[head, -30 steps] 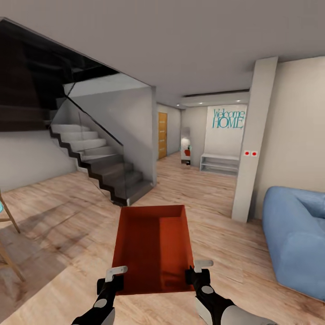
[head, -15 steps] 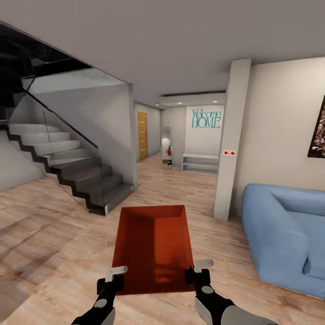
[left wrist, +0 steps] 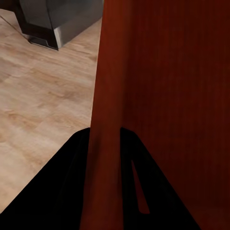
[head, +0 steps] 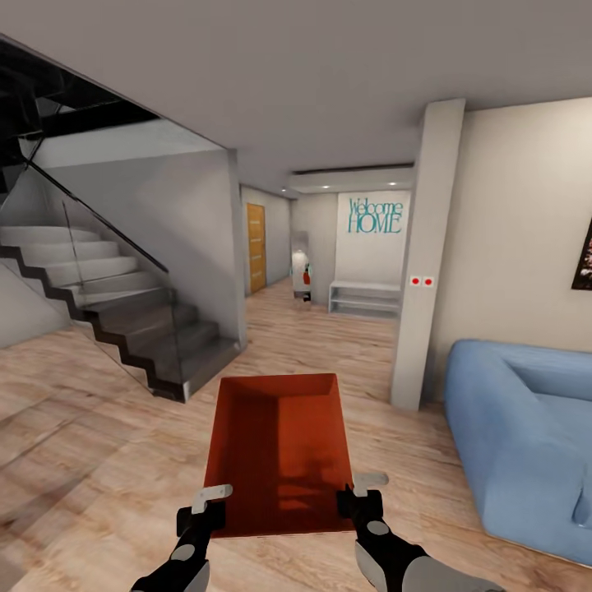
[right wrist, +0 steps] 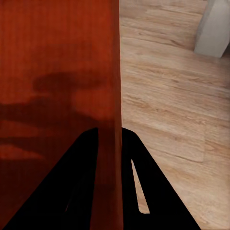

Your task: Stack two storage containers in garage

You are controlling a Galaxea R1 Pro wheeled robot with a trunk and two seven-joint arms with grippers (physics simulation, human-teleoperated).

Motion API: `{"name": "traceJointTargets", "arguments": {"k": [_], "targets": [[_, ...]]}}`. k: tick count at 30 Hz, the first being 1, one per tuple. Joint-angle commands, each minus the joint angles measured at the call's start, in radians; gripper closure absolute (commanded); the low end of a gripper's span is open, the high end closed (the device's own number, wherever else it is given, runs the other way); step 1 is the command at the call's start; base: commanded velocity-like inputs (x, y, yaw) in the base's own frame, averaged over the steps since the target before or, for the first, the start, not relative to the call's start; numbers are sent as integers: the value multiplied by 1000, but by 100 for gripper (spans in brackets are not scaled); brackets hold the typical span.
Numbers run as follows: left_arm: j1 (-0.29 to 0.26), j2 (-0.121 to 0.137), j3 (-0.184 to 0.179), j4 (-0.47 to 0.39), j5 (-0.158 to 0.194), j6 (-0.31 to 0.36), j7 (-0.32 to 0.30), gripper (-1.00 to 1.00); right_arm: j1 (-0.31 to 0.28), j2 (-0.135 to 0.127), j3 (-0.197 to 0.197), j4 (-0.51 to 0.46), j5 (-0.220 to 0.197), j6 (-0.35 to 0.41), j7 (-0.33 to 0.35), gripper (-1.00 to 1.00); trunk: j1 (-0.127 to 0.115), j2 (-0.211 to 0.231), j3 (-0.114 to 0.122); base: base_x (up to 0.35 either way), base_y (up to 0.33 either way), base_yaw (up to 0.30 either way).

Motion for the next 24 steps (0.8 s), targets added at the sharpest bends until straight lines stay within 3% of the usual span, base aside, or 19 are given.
{"name": "traceJointTargets", "arguments": {"k": [1, 24], "targets": [[-2, -2, 32, -5, -20, 2, -1, 100, 0, 1, -12, 1, -7, 1, 6, 100, 1, -1, -1, 323, 0, 0], [-2, -2, 32, -5, -20, 2, -1, 100, 0, 0, -11, 1, -7, 1, 6, 100, 1, -1, -1, 323, 0, 0]]}}
